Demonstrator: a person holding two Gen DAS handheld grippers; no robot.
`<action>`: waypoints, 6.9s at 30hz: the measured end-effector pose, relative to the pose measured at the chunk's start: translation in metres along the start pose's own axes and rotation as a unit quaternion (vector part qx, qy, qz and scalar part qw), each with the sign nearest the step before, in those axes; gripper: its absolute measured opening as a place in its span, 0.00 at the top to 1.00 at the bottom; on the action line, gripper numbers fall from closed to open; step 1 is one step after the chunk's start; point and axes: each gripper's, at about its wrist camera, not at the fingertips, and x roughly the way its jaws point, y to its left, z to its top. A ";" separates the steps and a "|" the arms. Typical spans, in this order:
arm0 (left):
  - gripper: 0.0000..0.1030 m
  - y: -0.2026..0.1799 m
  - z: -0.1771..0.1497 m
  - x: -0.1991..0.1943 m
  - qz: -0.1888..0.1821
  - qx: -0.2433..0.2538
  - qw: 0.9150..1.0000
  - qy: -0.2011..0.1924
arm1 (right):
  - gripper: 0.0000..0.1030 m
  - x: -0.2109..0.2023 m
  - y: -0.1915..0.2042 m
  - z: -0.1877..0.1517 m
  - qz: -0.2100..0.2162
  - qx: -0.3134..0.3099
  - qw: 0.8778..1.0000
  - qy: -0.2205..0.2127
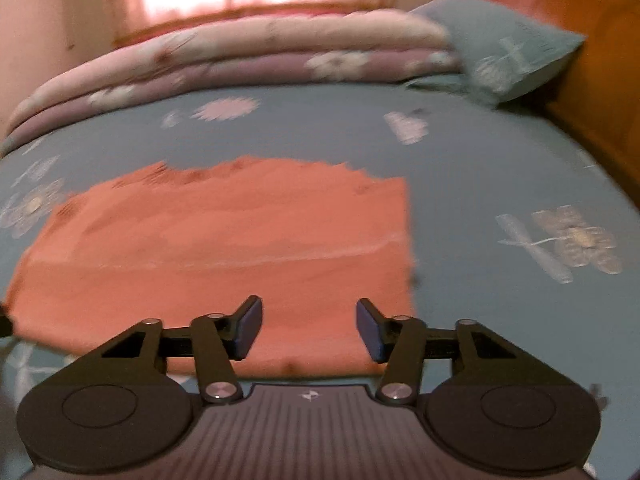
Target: Fold clothes
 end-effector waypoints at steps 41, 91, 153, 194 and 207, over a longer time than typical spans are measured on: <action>0.02 0.000 -0.010 0.029 0.010 0.024 1.000 0.015 | 0.90 0.049 -0.032 -0.012 0.001 0.042 0.999 0.028; 0.01 -0.027 -0.007 0.039 0.066 0.052 0.995 0.061 | 0.33 -0.118 -0.018 -0.047 -0.011 -0.024 0.998 -0.063; 0.41 0.034 0.085 0.015 0.097 -0.110 0.981 0.126 | 0.36 -0.034 0.024 0.022 0.020 0.169 0.956 0.238; 0.78 0.027 0.163 0.128 0.176 0.154 0.967 0.099 | 0.32 0.012 -0.031 0.027 0.102 0.094 0.956 0.259; 0.95 0.075 0.169 0.157 0.084 0.032 0.978 0.188 | 0.32 0.022 -0.036 0.031 0.066 0.135 0.956 0.253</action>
